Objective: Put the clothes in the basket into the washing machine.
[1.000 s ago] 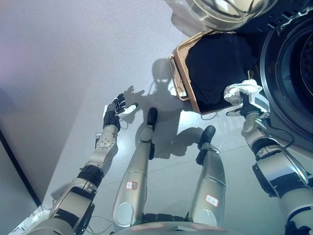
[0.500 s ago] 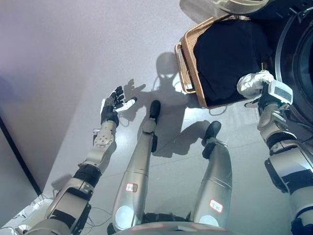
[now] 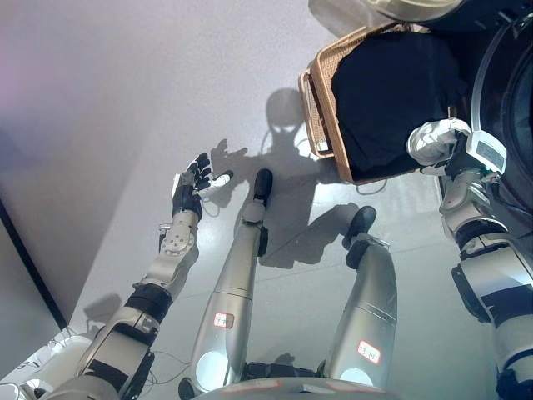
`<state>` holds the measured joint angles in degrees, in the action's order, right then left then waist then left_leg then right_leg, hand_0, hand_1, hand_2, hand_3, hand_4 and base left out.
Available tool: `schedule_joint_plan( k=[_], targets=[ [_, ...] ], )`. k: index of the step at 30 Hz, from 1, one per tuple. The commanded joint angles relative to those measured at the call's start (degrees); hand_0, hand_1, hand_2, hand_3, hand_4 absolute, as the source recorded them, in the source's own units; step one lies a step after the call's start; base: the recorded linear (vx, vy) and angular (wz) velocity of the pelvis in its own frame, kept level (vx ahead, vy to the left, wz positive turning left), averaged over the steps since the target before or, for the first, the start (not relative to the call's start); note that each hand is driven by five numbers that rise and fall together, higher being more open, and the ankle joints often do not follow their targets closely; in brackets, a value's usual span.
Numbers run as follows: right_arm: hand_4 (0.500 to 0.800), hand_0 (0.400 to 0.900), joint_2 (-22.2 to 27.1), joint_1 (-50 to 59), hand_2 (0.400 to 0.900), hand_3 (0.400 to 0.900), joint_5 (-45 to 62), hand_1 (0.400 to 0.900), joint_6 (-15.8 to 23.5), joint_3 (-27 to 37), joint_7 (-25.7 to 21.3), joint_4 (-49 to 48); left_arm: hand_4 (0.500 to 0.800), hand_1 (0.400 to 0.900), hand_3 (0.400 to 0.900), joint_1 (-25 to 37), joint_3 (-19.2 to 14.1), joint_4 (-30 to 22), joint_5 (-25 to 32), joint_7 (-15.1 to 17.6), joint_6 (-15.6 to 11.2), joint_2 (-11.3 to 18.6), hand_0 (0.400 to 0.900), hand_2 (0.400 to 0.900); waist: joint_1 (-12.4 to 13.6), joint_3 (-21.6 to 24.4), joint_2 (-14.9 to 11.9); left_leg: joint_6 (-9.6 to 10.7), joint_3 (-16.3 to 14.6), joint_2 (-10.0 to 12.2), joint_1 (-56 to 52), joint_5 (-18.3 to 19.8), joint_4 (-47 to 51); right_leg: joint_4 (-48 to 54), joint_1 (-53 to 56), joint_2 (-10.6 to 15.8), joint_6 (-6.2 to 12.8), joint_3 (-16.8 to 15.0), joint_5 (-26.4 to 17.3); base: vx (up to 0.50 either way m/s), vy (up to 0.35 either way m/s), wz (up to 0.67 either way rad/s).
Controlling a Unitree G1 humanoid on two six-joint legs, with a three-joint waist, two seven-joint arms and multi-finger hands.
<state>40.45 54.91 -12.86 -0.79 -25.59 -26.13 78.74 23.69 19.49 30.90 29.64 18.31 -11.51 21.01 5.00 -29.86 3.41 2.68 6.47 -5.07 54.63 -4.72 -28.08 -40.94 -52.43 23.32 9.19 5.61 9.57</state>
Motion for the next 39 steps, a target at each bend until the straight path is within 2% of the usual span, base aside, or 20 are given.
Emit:
schedule_joint_plan(
  k=[1, 3, 4, 5, 6, 7, 33, 34, 39],
  targets=[
    [0.8, 0.9, 6.9, 1.3, 0.9, 0.9, 1.8, 0.9, -0.8, -0.3, -4.5, 1.9, 0.8, 0.9, 0.9, -2.8, -1.3, -1.0, 0.1, 1.4, -4.2, 0.5, 0.9, 0.9, 0.1, 4.0, 1.7, 4.0, 1.5, 3.7, -1.3, 10.3, -5.7, 6.0, 2.6, -0.5, 0.44, -0.8, -7.0, 0.03, -0.031, 0.07],
    [0.8, 0.9, 7.0, 1.6, 0.9, 0.9, 2.0, 0.9, -0.6, -0.4, -4.5, 1.7, 0.8, 0.9, 0.9, -3.0, -1.5, -1.2, 0.1, 1.4, -4.2, 0.8, 0.9, 0.9, 0.1, 4.3, 1.5, 4.1, 1.7, 3.6, -1.5, 10.3, -5.7, 5.7, 2.7, -0.6, 0.38, -0.7, -6.8, 0.01, -0.019, 0.04],
    [0.768, 0.847, 7.2, 1.6, 0.847, 0.847, 2.0, 0.847, -0.5, -0.5, -4.4, 1.6, 0.8, 0.9, 0.9, -3.1, -1.6, -1.6, 0.1, 1.4, -4.2, 0.9, 0.9, 0.9, 0.2, 4.4, 1.4, 4.1, 1.8, 3.5, -1.4, 10.3, -5.9, 5.4, 2.6, -0.6, 0.34, -0.8, -6.5, 0.0, 0.0, 0.0],
    [0.701, 0.735, 7.3, 1.9, 0.735, 0.735, 2.1, 0.735, -0.5, -0.6, -4.3, 1.6, 0.8, 0.9, 0.9, -3.3, -1.8, -1.7, 0.1, 1.5, -4.3, 0.9, 0.9, 0.9, 0.2, 4.5, 1.3, 4.1, 1.8, 3.5, -1.3, 10.4, -6.0, 5.2, 2.5, -0.6, 0.28, -0.7, -6.4, 0.0, 0.0, 0.0],
    [0.56, 0.5, 7.4, 2.1, 0.5, 0.5, 2.2, 0.5, -0.4, -0.6, -4.2, 1.5, 0.8, 0.9, 0.9, -3.4, -1.8, -1.6, 0.1, 1.5, -4.3, 0.8, 0.9, 0.9, 0.3, 4.5, 1.2, 4.0, 1.9, 3.5, -1.2, 10.5, -6.3, 4.8, 2.4, -0.6, 0.21, -0.6, -6.3, 0.0, 0.0, 0.0],
    [0.5, 0.4, 7.2, 2.2, 0.4, 0.4, 2.3, 0.4, -0.5, -0.7, -4.1, 1.6, 0.8, 0.9, 0.9, -3.5, -1.9, -1.5, 0.2, 1.6, -4.2, 0.8, 0.9, 0.9, 0.3, 4.6, 1.1, 4.0, 1.8, 3.5, -1.0, 10.6, -6.5, 4.4, 2.2, -0.6, 0.12, -0.7, -6.1, 0.0, 0.0, 0.0],
    [0.5, 0.4, 5.6, 2.7, 0.4, 0.4, 3.8, 0.4, -0.3, -0.8, -2.7, 2.9, 0.8, 0.9, 0.9, -5.1, -2.6, -2.8, 0.5, 1.2, -4.1, 0.9, 0.9, 0.9, 0.4, 5.0, 1.1, 3.3, 0.4, 3.7, -0.3, 10.1, -6.3, 5.9, 1.6, -0.9, 0.56, -1.5, -7.2, 0.0, 0.007, -0.02],
    [0.8, 0.9, 5.5, 2.7, 0.9, 0.9, 3.8, 0.9, -0.3, -0.7, -2.8, 2.8, 0.8, 0.9, 0.9, -5.0, -2.8, -2.7, 0.6, 1.2, -4.1, 1.0, 0.9, 0.9, 0.4, 5.0, 1.1, 3.2, 0.3, 3.7, -0.3, 10.2, -6.3, 5.8, 1.5, -0.9, 0.55, -1.5, -7.2, 0.01, 0.02, -0.03],
    [0.8, 0.9, 5.4, 2.5, 0.9, 0.9, 4.0, 0.9, -0.2, -0.6, -2.7, 2.2, 0.8, 0.9, 0.9, -5.2, -3.2, -3.1, 0.5, 1.4, -4.2, 1.4, 0.9, 0.9, 0.4, 5.2, 1.0, 3.1, 0.1, 3.6, 0.4, 10.3, -6.6, 5.9, 1.1, -0.8, 0.58, -1.5, -7.1, 0.0, 0.004, 0.0]
  ],
)
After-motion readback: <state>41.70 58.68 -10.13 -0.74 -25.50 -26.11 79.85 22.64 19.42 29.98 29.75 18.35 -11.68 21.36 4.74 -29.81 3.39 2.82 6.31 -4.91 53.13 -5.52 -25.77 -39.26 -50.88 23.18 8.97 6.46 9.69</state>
